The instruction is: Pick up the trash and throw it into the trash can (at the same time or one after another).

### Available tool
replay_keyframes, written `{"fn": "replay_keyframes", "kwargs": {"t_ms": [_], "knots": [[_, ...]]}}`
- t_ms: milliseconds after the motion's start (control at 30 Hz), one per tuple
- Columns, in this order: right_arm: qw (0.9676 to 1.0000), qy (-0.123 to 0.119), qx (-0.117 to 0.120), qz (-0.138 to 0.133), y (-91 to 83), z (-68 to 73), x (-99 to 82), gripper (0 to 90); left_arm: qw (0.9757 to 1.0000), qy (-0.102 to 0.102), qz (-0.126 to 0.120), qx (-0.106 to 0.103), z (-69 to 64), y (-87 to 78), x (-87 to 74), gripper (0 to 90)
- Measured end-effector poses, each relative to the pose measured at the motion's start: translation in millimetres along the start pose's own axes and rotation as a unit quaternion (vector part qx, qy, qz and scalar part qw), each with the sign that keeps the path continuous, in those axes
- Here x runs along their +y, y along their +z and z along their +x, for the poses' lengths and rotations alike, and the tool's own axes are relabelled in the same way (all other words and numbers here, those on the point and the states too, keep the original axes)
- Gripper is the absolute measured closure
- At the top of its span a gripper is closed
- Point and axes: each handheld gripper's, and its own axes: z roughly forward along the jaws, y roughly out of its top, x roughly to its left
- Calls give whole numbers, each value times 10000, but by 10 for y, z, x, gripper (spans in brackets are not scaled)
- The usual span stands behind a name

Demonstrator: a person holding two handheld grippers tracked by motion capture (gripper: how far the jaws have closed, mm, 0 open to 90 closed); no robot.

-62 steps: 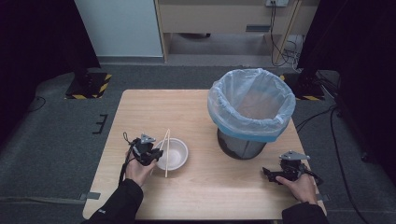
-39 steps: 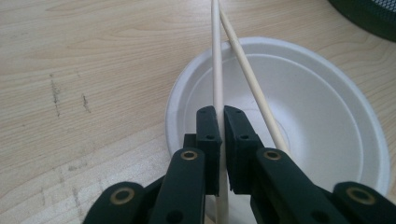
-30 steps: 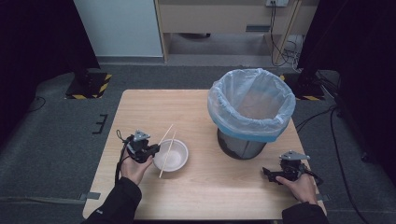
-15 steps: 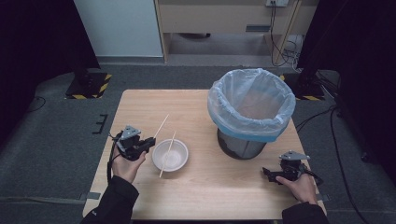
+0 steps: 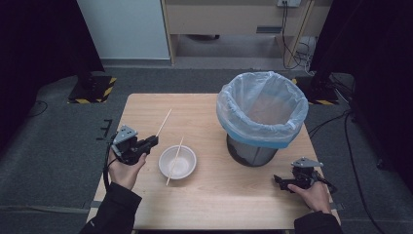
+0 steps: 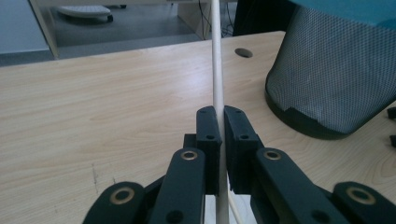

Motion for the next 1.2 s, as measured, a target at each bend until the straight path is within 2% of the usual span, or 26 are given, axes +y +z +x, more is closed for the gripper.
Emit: {"fn": "replay_keyframes", "kwargs": {"t_ms": [267,533,800,1133,1200], "knots": [[10000,-3,3,3,1,0,0,35,9993,44,-340,-117,-62,-156,133,851],[10000,-5,3,5,1,1,0,34,9981,121,-569,-224,-146,-255,225,851],[10000,-6,4,6,1,1,0,33,9955,205,-849,-370,-261,-370,329,851],[10000,-26,15,12,4,1,1,27,9926,310,-1060,-503,-373,-398,464,851],[10000,-26,15,12,4,1,1,27,9911,296,-1169,-559,-402,-390,527,851]]}}
